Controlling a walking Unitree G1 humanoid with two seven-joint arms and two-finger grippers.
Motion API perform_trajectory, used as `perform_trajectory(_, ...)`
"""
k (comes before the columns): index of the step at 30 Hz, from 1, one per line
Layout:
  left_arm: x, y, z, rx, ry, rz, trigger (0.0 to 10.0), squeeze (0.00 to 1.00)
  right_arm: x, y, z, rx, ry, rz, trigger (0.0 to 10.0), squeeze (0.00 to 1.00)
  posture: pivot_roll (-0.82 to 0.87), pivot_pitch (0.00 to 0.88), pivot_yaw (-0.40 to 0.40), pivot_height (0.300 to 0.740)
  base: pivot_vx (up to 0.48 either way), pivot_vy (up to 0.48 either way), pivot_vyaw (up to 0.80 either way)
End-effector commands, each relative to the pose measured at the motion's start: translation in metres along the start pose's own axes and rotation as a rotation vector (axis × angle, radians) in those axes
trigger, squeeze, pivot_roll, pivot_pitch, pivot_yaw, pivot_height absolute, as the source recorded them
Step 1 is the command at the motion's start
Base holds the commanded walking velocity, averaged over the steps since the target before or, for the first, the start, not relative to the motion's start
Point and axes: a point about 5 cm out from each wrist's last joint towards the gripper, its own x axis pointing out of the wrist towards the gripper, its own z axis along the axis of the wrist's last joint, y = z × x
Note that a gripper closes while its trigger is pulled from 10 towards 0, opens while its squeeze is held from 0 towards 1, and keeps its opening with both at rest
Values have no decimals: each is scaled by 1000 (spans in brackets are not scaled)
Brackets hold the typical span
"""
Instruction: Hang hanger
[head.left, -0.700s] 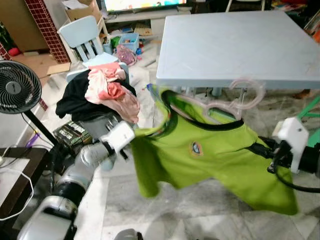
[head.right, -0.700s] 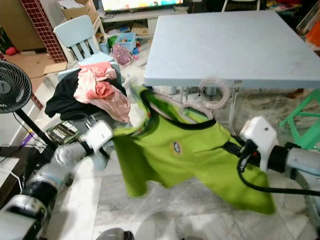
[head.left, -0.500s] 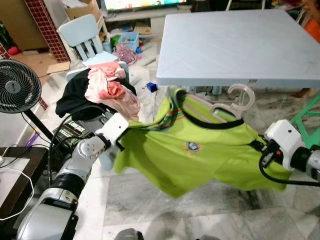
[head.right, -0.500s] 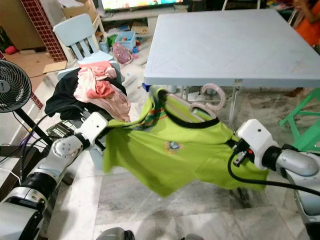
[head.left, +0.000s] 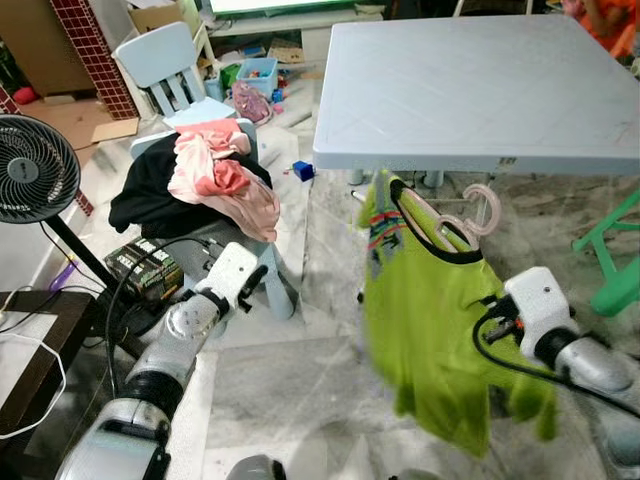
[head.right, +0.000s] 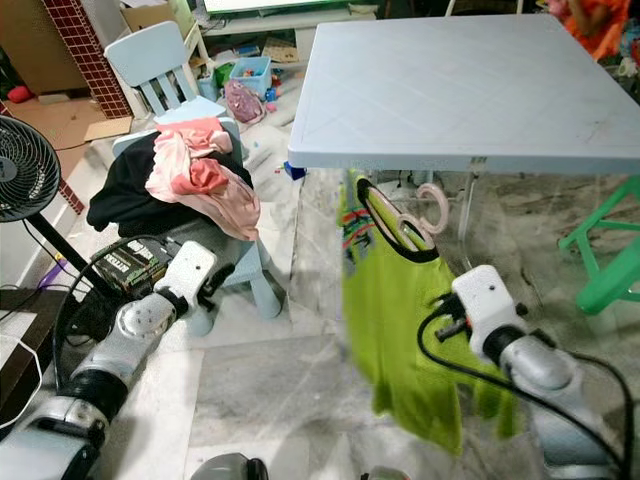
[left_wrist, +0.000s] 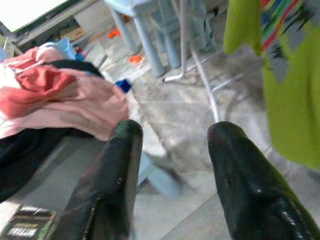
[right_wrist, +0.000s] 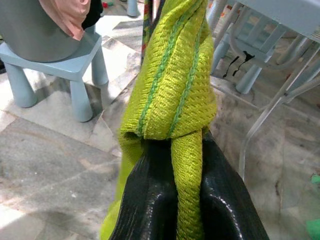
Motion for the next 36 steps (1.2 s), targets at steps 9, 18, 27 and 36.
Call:
perform_trajectory(9,7,-6,23,-89,-103,63,10000,1000,-1,15,14,63,-99,-99,10000,0,-113,0,82,740,0,0,0)
perform_trajectory(18,11,3,39,-130,-155,121,10000,1000,-19,42,9,149,-180,-220,10000,0,-134,0,113,740,0,0,0)
perform_trajectory(27,4,-8,36,-260,-167,210,10000,0,-16,40,-10,190,-68,-394,10000,0,-141,0,134,740,0,0,0)
perform_trajectory(36,-4,-27,25,-306,-143,221,10000,0,23,27,11,86,-108,-439,10000,0,-135,0,155,740,0,0,0)
